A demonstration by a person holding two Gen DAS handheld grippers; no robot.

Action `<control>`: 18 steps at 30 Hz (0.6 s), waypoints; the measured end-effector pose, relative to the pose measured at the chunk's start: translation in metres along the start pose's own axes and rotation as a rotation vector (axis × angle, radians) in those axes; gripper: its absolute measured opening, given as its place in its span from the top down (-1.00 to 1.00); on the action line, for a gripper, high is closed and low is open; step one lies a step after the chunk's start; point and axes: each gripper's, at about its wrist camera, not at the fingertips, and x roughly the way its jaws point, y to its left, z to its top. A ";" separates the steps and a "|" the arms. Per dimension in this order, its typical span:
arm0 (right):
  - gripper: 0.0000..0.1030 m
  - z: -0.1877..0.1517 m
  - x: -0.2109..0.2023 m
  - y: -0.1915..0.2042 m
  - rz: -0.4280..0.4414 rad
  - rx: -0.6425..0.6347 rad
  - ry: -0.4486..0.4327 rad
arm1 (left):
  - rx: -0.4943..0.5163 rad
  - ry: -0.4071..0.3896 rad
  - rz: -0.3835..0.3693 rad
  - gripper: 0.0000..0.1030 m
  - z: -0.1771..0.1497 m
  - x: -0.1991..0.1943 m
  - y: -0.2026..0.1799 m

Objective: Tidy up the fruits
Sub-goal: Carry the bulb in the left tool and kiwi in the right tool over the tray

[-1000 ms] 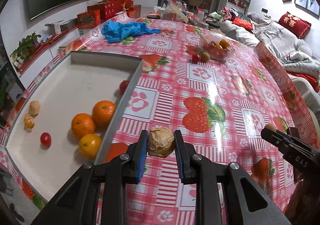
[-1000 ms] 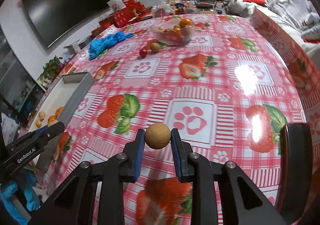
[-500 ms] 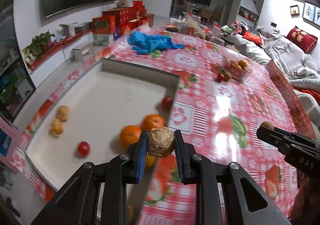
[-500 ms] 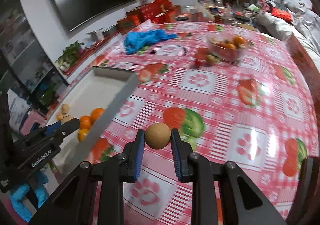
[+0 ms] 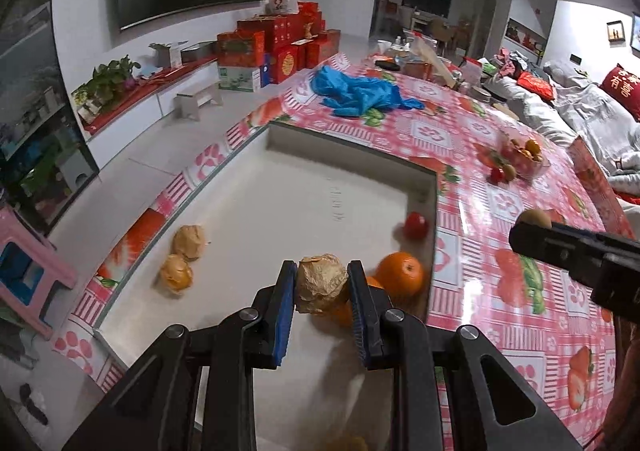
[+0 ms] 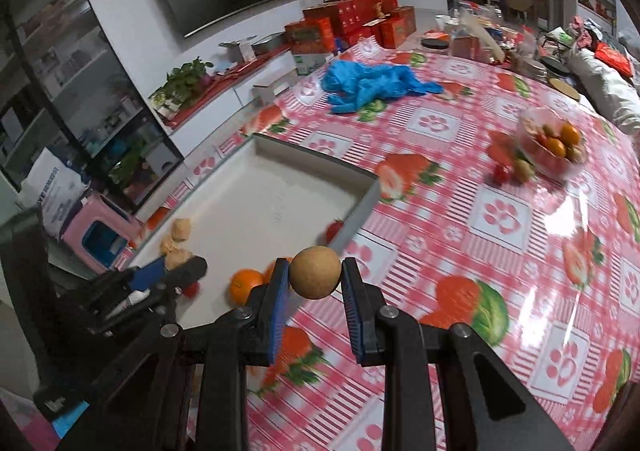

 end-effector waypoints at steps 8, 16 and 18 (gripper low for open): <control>0.44 0.018 0.011 0.018 0.010 -0.041 0.015 | -0.020 0.005 0.014 0.47 0.004 0.005 0.014; 0.44 0.031 0.012 0.029 0.001 -0.080 0.012 | -0.017 0.005 0.016 0.47 0.006 0.006 0.016; 0.44 0.036 0.013 0.031 0.002 -0.087 0.012 | -0.016 0.007 0.020 0.47 0.007 0.007 0.016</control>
